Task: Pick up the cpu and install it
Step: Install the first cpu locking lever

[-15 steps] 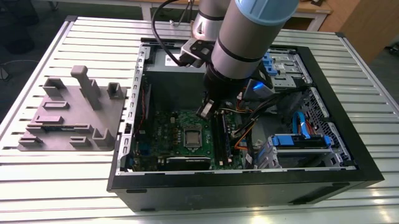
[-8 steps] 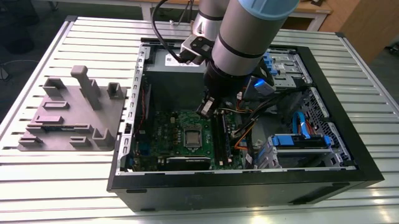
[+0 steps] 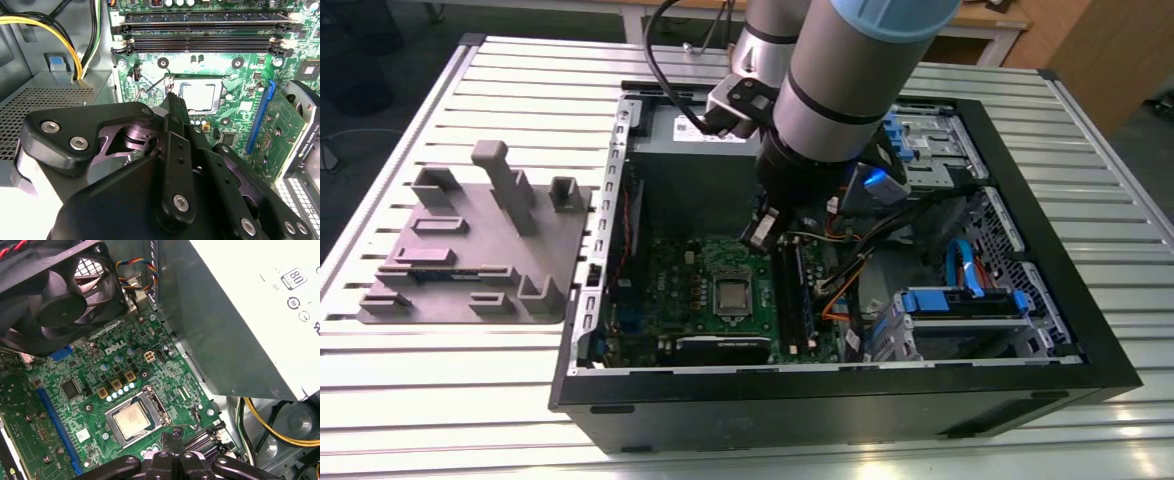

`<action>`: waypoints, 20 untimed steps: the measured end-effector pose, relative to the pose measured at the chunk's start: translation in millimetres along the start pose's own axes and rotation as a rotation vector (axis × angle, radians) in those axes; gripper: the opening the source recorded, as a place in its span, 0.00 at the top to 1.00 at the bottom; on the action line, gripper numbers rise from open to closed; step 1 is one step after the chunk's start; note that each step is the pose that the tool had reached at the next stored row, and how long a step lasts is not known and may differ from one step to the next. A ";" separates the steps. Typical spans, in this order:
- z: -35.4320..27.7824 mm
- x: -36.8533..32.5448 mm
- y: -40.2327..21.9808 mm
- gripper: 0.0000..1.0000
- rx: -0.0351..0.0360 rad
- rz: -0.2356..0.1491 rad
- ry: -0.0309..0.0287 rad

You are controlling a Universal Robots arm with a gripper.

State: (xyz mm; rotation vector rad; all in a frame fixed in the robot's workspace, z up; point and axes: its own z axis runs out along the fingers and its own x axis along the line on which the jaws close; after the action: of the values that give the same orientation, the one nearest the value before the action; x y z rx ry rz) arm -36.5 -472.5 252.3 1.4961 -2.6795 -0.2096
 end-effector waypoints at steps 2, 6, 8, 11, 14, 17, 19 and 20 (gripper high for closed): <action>0.1 0.0 0.1 0.90 0.0031 -0.008 -0.0045; 1.0 0.0 -0.1 0.90 0.0126 -0.046 -0.0138; 2.0 -0.4 0.0 0.90 0.0181 -0.062 -0.0148; 3.2 -4.8 1.4 0.90 0.0192 -0.062 -0.0131; 3.7 -9.3 3.4 0.90 0.0190 -0.062 -0.0136; 4.0 -10.1 3.4 0.90 0.0191 -0.082 -0.0140; 4.3 -10.0 3.3 0.90 0.0241 -0.107 -0.0140; 4.5 -10.0 3.3 0.90 0.0307 -0.114 -0.0169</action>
State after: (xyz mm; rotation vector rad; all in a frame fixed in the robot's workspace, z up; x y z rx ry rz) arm -34.6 -461.9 248.4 1.6659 -2.6237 -0.1888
